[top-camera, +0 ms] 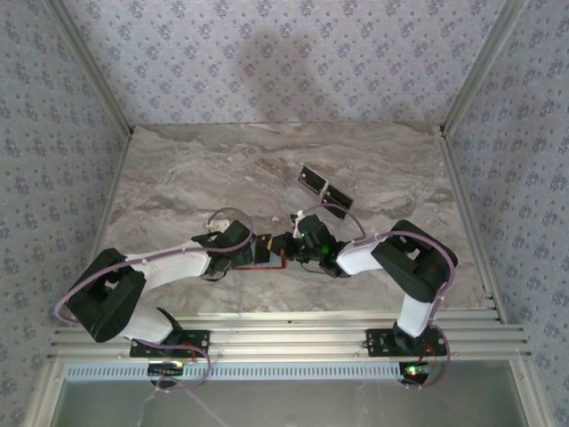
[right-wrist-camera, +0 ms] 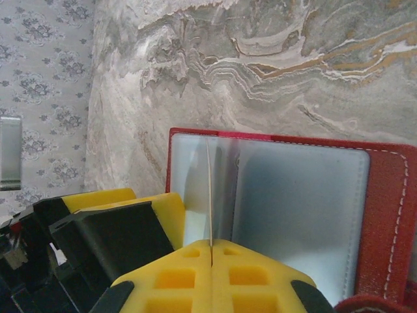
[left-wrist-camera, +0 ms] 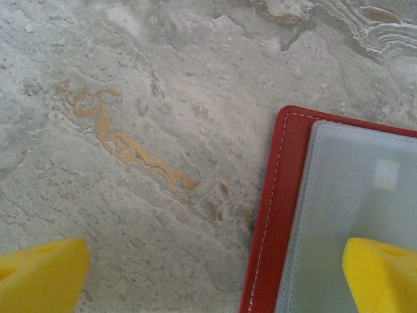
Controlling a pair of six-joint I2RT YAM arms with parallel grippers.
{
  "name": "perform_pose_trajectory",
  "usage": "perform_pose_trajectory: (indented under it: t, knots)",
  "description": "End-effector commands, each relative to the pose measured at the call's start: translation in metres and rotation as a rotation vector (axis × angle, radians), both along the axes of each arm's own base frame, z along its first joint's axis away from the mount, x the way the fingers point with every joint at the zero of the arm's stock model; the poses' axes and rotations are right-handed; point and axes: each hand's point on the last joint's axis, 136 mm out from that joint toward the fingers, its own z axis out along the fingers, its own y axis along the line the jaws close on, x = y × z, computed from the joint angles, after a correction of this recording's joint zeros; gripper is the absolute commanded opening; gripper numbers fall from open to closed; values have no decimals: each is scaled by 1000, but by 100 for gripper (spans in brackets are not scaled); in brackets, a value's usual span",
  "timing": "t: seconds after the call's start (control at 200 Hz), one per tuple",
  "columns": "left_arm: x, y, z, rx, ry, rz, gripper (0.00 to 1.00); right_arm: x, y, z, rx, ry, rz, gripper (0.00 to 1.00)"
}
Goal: Put the credit cards into the card holder
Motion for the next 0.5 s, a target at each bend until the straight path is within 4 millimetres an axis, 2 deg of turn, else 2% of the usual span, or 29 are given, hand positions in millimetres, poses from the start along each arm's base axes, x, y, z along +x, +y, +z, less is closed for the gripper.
perform_pose_trajectory:
  t: [0.0,0.495]
  knots:
    - [-14,21,-9,75,54,19,100,-4,-1,-10,7,33,1,0]
    - [-15,22,-10,82,59,24,100,-7,-5,-20,7,67,-3,0]
